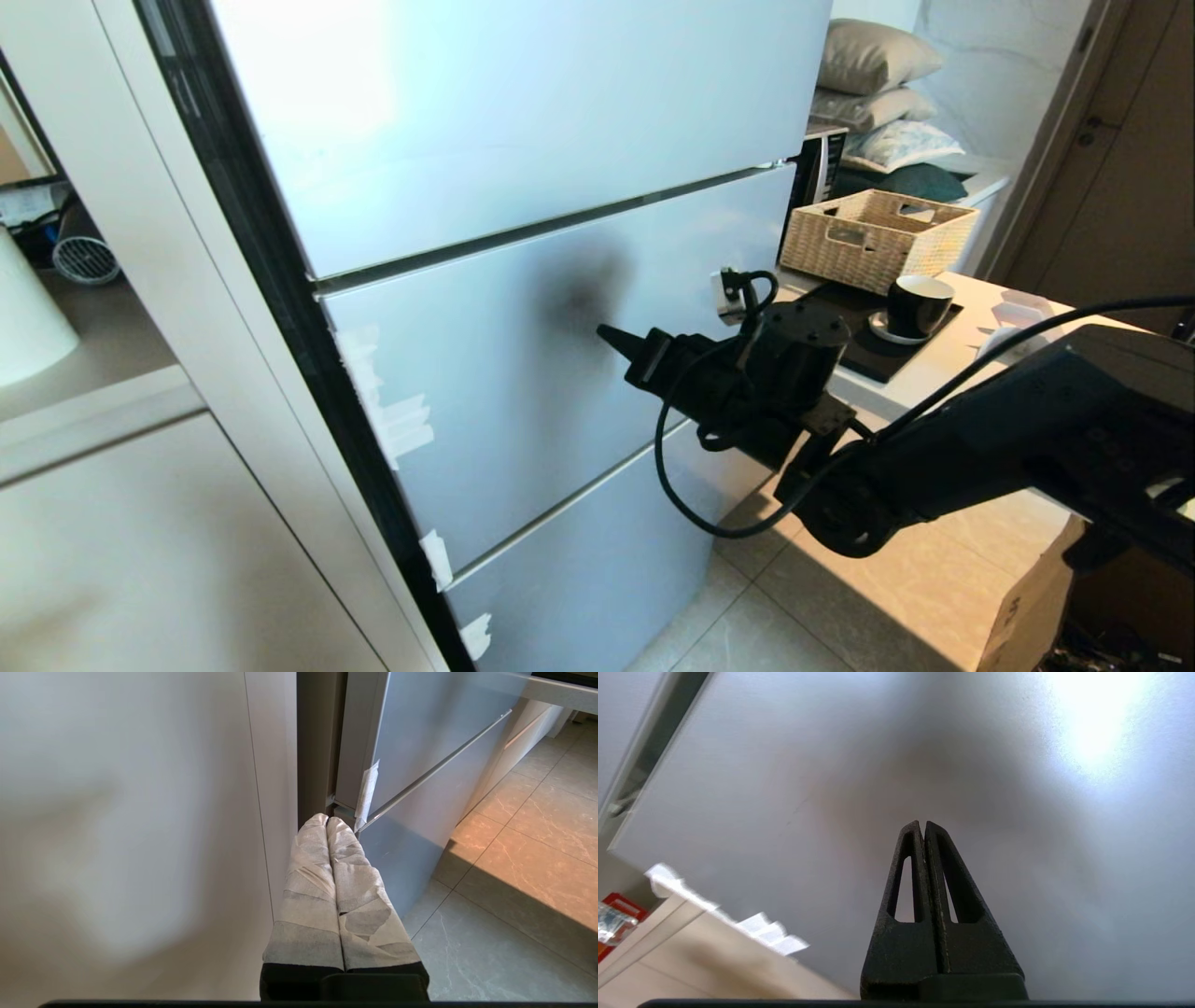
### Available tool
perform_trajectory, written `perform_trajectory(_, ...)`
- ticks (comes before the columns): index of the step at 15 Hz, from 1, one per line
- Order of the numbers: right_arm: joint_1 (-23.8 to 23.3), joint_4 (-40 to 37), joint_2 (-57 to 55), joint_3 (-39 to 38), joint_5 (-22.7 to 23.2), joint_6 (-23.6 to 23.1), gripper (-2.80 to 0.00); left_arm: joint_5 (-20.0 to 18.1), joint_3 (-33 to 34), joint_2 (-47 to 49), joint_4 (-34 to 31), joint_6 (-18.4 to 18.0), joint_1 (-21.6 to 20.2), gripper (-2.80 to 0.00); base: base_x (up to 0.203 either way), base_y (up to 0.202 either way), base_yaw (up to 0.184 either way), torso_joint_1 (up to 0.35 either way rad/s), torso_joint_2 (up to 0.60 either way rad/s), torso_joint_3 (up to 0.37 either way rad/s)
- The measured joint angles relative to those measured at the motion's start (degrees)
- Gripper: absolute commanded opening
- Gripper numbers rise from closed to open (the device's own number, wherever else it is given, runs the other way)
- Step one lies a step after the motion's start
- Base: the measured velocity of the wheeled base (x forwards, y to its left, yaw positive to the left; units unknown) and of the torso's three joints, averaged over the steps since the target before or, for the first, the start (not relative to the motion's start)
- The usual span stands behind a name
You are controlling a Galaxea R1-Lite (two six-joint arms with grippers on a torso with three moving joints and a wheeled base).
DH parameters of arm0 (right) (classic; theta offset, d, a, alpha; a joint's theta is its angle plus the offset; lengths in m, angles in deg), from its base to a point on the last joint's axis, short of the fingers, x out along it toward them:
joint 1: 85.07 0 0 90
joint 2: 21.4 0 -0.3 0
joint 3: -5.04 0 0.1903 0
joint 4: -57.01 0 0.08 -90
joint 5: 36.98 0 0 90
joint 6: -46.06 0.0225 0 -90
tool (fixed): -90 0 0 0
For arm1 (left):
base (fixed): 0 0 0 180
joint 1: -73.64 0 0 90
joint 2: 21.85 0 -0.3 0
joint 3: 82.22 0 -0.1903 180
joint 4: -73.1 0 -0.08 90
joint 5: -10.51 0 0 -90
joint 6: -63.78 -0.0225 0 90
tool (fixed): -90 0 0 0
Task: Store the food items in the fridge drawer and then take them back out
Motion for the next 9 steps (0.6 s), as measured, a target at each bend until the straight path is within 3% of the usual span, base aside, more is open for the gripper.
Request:
perform_trajectory(4,0.33,0.01,13.72,-17.27,-0.88,-3.97,-2.80,-0.02,0.00,-0.02,0.00,0.00,0.00,-2.80,0.000,0.000,0.000,0.000,0.00,0.000)
perform_trajectory(9,-1.52,-5.87,44.26,-44.52,-5.86,-20.27,-2.80,0.00,0.00,0.00,0.00,0.00,0.00,-2.80,0.000,0.000,0.000,0.000,0.00,0.000)
